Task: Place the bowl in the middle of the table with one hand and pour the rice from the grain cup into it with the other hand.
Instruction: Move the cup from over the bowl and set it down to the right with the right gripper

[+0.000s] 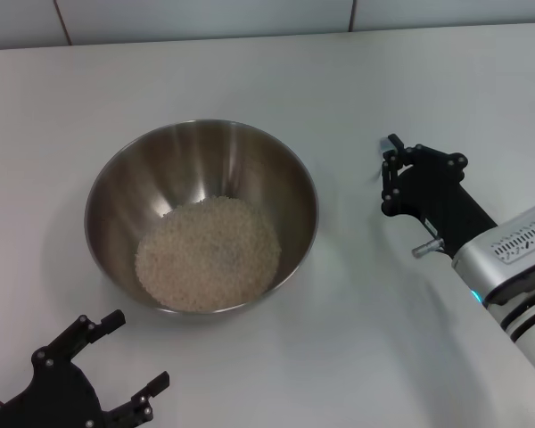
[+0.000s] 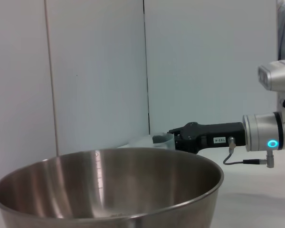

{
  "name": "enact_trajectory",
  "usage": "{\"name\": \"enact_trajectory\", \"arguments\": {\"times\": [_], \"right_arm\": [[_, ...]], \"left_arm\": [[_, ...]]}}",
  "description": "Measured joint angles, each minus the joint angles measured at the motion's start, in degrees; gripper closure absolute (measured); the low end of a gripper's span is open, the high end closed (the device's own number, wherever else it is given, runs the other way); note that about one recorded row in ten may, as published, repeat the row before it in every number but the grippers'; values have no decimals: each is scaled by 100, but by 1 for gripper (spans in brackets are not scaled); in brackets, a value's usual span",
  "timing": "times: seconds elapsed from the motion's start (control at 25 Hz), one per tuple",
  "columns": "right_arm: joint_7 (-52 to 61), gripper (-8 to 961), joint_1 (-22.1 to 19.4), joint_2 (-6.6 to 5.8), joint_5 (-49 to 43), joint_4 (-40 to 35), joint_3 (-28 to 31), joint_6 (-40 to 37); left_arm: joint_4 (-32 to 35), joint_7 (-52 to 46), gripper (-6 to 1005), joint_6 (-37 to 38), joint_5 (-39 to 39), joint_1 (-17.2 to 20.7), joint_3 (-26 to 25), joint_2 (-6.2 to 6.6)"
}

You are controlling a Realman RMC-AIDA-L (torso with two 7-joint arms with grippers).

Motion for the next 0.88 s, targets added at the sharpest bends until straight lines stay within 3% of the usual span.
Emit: {"name": "enact_trajectory", "arguments": {"times": [0.6,0.88], "right_arm": [[37,904,87,-9,-4,-30,-102,217],[55,779,39,-27,-9,29,-214,338]], "left_arm": [[0,-13,133,-3,0,-48,-1,0],[-9,-24,133,20,0,-55,0,0]]}}
